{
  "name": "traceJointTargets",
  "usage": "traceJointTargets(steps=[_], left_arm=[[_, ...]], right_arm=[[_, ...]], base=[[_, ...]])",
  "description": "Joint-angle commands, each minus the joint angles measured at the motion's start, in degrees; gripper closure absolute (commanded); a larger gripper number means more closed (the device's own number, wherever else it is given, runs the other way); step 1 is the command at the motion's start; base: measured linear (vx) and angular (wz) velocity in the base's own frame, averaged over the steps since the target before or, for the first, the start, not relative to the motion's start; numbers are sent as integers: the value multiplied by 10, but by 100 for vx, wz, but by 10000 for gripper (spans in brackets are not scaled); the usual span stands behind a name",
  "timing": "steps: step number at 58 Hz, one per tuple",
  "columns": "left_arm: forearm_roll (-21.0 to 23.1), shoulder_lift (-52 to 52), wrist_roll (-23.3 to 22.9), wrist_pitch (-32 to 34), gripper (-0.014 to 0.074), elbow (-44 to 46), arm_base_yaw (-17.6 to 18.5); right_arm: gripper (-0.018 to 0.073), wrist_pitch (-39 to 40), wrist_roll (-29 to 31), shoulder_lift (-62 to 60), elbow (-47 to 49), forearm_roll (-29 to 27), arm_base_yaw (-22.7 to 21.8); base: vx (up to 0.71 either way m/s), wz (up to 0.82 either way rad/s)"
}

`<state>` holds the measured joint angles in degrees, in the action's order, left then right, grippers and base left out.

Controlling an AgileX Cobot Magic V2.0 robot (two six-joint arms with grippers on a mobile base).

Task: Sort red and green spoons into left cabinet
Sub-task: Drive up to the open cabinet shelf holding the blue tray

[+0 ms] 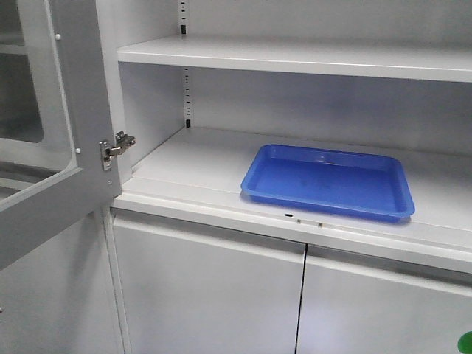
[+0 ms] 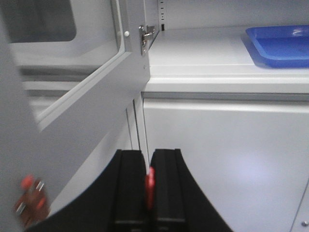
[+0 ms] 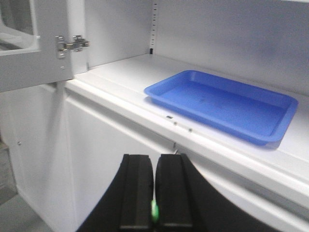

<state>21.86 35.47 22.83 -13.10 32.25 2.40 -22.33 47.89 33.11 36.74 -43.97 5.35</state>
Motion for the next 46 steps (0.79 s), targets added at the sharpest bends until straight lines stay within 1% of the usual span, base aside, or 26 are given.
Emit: traceJointTargets(steps=[1,21,46], left_arm=[[9,0,-1,43,600,17,4],[9,0,-1,43,600,17,4],[9,0,-1,43,600,17,4]], right_arm=[[564,34,1,0,15,-12,-3],[564,34,1,0,15,-12,-3],[564,34,1,0,15,-12,-3]], base=[[41,-18],[40,-19],[34,-31]])
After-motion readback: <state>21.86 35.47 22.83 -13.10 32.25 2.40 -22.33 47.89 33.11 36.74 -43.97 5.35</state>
